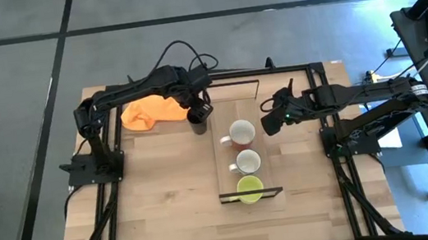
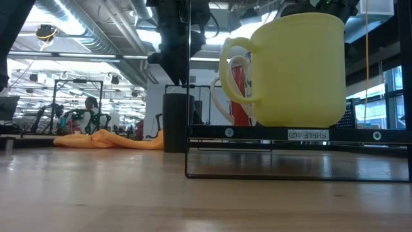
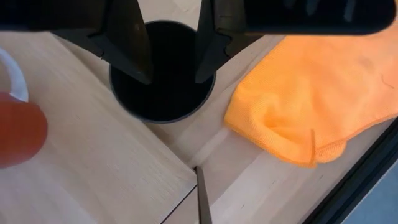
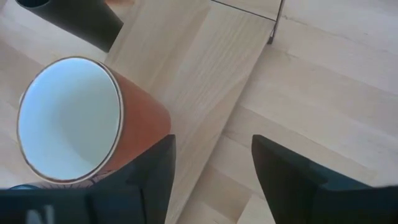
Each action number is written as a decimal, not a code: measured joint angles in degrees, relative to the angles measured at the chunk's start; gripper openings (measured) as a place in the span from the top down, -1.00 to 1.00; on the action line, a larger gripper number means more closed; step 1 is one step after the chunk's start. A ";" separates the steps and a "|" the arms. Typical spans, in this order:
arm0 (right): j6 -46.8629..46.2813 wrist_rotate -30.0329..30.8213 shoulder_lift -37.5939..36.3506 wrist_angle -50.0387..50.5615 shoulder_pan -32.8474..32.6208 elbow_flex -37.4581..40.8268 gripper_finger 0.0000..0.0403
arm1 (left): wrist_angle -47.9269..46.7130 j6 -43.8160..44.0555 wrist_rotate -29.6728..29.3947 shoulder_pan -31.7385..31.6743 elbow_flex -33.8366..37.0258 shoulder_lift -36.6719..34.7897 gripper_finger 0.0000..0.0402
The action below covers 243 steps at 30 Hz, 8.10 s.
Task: Stack small to large cups/mugs on shelf
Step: Put the black cup on the shelf
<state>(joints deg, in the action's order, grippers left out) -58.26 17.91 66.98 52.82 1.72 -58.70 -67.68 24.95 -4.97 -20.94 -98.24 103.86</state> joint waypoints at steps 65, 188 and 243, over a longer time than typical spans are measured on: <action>-2.82 -0.44 0.00 1.33 0.00 -0.02 -0.06 | 3.99 -9.00 1.49 -1.54 7.64 0.01 0.77; -5.57 0.57 0.00 5.07 1.55 -0.02 -0.06 | 13.95 -9.21 9.67 -2.68 -12.00 7.74 1.00; -4.88 -0.43 0.00 9.84 2.14 -0.02 -0.06 | 18.95 -7.06 -4.38 -3.02 3.43 3.99 1.00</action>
<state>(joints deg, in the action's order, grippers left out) -63.14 17.48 66.98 62.65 3.86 -58.72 -48.73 17.89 -9.35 -23.96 -94.80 107.85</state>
